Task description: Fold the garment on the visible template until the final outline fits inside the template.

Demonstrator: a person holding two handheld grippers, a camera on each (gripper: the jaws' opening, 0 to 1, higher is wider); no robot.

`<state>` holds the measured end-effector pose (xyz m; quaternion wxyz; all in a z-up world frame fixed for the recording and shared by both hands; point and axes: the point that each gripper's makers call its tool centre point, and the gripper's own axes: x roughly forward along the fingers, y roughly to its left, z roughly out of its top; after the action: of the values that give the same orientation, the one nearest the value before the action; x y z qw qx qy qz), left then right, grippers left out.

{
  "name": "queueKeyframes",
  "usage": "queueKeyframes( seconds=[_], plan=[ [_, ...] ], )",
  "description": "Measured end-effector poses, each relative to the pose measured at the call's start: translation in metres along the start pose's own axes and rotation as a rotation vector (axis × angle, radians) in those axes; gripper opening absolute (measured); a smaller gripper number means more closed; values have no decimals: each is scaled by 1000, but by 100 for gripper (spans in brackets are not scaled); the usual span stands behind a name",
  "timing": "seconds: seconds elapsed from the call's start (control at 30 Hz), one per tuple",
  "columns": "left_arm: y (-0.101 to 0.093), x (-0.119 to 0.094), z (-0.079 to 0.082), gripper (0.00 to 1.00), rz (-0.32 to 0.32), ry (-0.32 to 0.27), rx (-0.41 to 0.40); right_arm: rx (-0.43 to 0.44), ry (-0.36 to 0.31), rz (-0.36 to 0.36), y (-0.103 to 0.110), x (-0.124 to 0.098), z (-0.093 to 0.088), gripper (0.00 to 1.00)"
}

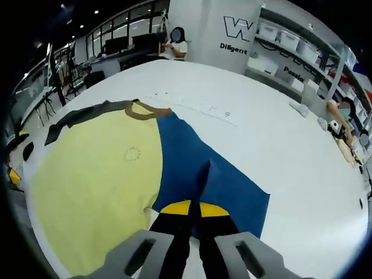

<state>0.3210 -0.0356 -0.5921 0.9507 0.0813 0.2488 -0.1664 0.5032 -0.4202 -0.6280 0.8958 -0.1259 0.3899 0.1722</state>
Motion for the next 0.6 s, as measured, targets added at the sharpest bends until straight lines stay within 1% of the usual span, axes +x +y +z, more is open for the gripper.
queueKeyframes(
  seconds=[0.1,0.17,0.33,0.4,0.57,0.6],
  plan=[
    [-2,0,-1,99,-6,6,6,0,-12,-16,-1,1,9,0],
    [-1,1,0,99,-5,4,12,14,-35,-34,-4,0,17,0],
    [-4,1,-2,99,-16,12,19,16,-66,-44,1,0,33,0],
    [-5,1,-1,99,-18,9,23,11,-70,-48,2,2,37,0],
    [-5,1,-1,99,-18,7,20,-66,-83,-78,12,5,48,0],
    [-5,1,0,99,-20,5,21,-71,-84,-77,14,5,50,0]
  ],
)
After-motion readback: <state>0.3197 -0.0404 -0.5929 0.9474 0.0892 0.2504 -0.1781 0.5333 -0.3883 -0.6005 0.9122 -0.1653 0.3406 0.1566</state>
